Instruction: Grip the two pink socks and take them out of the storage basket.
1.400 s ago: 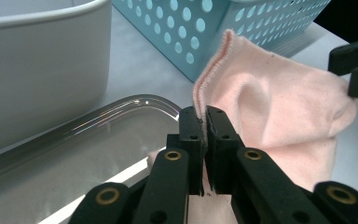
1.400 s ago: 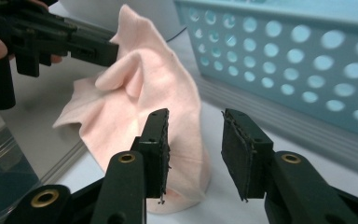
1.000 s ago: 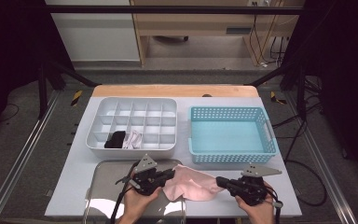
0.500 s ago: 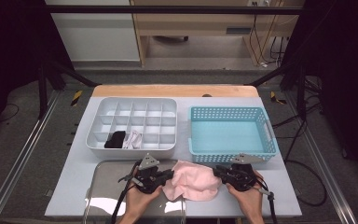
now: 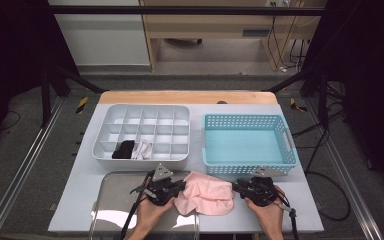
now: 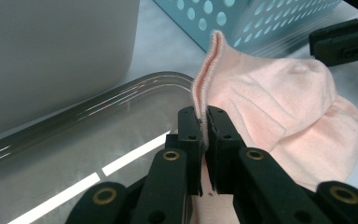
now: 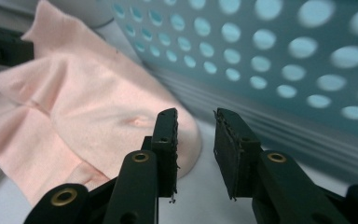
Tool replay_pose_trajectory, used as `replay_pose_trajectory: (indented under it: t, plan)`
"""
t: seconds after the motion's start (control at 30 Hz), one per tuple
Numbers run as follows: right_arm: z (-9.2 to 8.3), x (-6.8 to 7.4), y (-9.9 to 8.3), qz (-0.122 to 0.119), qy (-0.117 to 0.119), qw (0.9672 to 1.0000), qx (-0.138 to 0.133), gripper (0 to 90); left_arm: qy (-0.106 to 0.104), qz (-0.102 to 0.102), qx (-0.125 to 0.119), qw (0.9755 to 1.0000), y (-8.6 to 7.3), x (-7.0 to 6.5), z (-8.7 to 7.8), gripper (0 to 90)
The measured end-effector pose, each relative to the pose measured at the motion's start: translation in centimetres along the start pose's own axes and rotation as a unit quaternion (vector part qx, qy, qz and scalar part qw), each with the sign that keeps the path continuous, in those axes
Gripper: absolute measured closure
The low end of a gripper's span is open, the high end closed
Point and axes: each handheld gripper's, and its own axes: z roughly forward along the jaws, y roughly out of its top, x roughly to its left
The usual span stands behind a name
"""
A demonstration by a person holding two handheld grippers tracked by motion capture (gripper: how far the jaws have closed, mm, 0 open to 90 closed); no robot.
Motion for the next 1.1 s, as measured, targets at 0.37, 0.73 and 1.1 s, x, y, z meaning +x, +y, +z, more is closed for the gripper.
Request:
replay_pose_trajectory:
  t: [0.37, 0.73, 1.1]
  plan:
    - [0.2, 0.4, -0.1, -0.017, -0.015, 0.9995, 0.024, 90.0, -0.003, -0.004, 0.001, 1.0000, 0.0, 0.2, 0.0, 85.2]
    - [-0.5, 0.6, 0.4, -0.027, -0.018, 0.9995, 0.000, 90.0, -0.005, 0.000, 0.005, 1.0000, -0.1, 0.2, 0.0, 85.0]
    - [0.6, 0.4, 0.2, -0.019, -0.023, 0.9995, -0.009, 69.3, 0.004, 0.010, 0.005, 0.9999, -0.3, 0.1, 0.1, 83.7]
